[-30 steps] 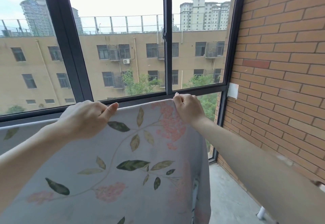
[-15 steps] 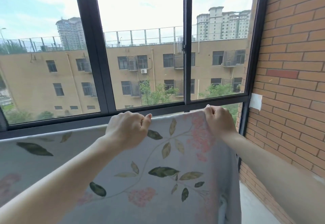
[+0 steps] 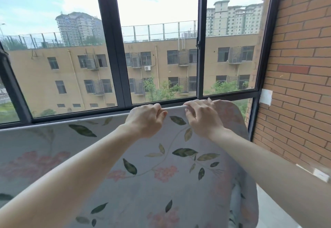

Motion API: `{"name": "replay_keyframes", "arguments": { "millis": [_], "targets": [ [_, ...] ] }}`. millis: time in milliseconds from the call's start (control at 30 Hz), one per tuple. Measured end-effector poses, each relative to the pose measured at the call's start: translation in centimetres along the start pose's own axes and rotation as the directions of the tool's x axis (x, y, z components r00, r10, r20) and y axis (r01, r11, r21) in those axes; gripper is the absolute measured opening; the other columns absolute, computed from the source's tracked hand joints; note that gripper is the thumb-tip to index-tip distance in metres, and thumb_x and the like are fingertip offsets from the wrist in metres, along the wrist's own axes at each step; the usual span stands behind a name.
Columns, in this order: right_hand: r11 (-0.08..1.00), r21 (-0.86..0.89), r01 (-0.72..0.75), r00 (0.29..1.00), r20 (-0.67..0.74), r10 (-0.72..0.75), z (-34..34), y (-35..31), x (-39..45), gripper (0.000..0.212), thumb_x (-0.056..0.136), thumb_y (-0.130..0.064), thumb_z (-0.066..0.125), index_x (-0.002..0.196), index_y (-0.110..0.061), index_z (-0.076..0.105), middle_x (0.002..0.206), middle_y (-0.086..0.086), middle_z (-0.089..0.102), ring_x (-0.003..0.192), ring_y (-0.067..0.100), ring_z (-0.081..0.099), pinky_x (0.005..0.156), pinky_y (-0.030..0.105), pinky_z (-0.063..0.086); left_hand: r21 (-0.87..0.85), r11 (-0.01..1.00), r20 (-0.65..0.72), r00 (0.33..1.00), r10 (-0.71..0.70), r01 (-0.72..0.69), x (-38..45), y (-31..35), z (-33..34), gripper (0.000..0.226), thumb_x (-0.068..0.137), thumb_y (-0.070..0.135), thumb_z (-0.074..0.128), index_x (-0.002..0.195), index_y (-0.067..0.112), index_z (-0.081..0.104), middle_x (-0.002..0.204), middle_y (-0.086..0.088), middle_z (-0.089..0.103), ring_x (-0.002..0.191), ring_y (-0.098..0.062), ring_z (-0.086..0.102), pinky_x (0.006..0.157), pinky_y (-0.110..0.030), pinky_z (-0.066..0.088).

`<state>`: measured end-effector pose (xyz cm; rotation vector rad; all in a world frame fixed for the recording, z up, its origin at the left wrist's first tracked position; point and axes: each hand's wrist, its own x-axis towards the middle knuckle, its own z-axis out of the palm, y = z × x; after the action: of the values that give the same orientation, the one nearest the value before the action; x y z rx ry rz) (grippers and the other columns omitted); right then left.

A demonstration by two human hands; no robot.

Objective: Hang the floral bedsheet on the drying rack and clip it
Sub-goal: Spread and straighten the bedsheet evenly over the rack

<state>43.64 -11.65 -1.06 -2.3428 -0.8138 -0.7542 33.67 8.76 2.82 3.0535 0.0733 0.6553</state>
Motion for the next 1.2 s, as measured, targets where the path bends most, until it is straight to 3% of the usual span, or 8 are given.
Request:
{"name": "replay_keyframes", "arguments": {
  "millis": [167,334,534,767,967,1201],
  "targets": [
    [0.999,-0.015,-0.031,0.992,0.119,0.032,1.1,-6.9,-0.3,0.043,0.104,-0.044,0.046,0.142,-0.026,0.054,0.143,-0.004,0.056,0.142,0.021,0.039,0.127,0.048,0.005,0.059,0.995,-0.025,0.996,-0.083,0.085,-5.6,-8.1,-1.9,0.04,0.104,0.056,0.038,0.128,0.028,0.052,0.125,0.0,0.062,0.118,-0.024,0.055,0.104,-0.042,0.037],
    [1.0,-0.007,-0.026,0.974,0.224,0.027,2.3,-14.8,-1.3,0.054,0.104,-0.045,0.046,0.153,-0.025,0.042,0.157,-0.004,0.042,0.151,0.02,0.025,0.127,0.048,0.006,0.107,0.973,-0.032,0.979,-0.202,0.204,-12.3,-16.7,-5.0,0.057,0.1,0.057,0.047,0.15,0.029,0.041,0.149,-0.001,0.05,0.137,-0.028,0.044,0.117,-0.042,0.029],
    [0.999,0.032,0.042,0.957,0.288,-0.049,4.6,-23.5,-2.5,0.055,0.103,-0.043,0.048,0.155,-0.028,0.039,0.164,-0.003,0.033,0.155,0.02,0.019,0.128,0.049,0.0,0.163,0.932,-0.017,0.945,-0.327,0.325,-19.1,-25.1,-8.5,0.074,0.099,0.056,0.051,0.162,0.028,0.024,0.166,0.001,0.031,0.152,-0.025,0.027,0.126,-0.043,0.019],
    [0.98,0.101,0.169,0.935,0.299,-0.192,8.9,-33.5,-2.0,0.056,0.1,-0.041,0.056,0.153,-0.026,0.045,0.159,-0.002,0.04,0.149,0.023,0.029,0.127,0.047,0.011,0.161,0.882,-0.013,0.895,-0.446,0.442,-24.8,-34.3,-10.9,0.078,0.097,0.051,0.055,0.163,0.03,0.019,0.171,0.005,0.018,0.157,-0.022,0.019,0.129,-0.041,0.014],
    [0.927,0.149,0.344,0.884,0.283,-0.373,14.4,-42.9,-0.9,0.059,0.097,-0.041,0.06,0.151,-0.024,0.046,0.153,-0.001,0.046,0.141,0.025,0.039,0.123,0.041,0.022,0.151,0.794,-0.031,0.806,-0.592,0.589,-30.8,-42.8,-10.9,0.083,0.098,0.051,0.055,0.165,0.027,0.011,0.172,0.001,0.006,0.159,-0.022,0.003,0.129,-0.041,0.008],
    [0.871,0.215,0.442,0.815,0.31,-0.49,20.4,-52.6,1.8,0.057,0.096,-0.045,0.058,0.148,-0.026,0.046,0.143,-0.001,0.055,0.13,0.024,0.052,0.113,0.041,0.033,0.126,0.616,-0.116,0.628,-0.769,0.777,-38.4,-52.8,-14.4,0.07,0.099,0.041,0.058,0.159,0.022,0.028,0.165,-0.002,0.028,0.152,-0.027,0.026,0.121,-0.048,0.027]
  ]
}}
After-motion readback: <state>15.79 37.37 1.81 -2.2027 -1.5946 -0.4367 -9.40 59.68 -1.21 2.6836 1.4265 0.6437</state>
